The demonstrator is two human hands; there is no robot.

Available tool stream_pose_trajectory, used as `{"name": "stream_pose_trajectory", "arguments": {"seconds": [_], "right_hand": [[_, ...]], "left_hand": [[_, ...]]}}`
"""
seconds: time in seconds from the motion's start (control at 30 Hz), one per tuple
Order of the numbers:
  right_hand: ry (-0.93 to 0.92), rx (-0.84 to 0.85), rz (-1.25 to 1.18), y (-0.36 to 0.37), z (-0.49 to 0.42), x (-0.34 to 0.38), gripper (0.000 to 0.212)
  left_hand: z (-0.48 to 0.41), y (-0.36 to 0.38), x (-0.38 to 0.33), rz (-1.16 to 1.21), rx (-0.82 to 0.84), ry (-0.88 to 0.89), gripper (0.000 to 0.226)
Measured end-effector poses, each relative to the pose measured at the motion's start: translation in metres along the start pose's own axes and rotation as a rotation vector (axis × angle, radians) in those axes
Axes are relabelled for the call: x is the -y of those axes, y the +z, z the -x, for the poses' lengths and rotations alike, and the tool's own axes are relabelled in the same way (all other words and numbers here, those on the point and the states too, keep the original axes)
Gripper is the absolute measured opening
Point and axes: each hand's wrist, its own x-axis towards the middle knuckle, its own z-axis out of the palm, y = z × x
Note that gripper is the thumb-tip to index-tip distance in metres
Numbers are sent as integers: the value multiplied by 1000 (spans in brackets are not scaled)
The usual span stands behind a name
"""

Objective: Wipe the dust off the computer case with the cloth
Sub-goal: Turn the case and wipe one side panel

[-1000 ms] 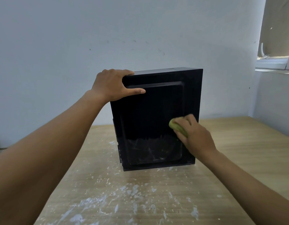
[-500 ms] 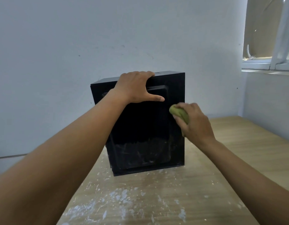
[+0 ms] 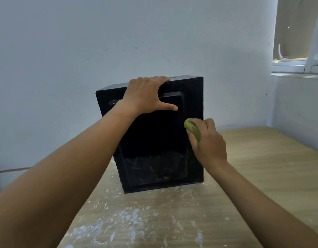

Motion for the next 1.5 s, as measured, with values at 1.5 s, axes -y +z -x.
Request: {"name": "stream_pose_trajectory", "arguments": {"seconds": [1.5], "right_hand": [[-48,105,-108,16,48,-41,27]], "left_hand": [[2,2,-1,45,-19,-26,97]]}}
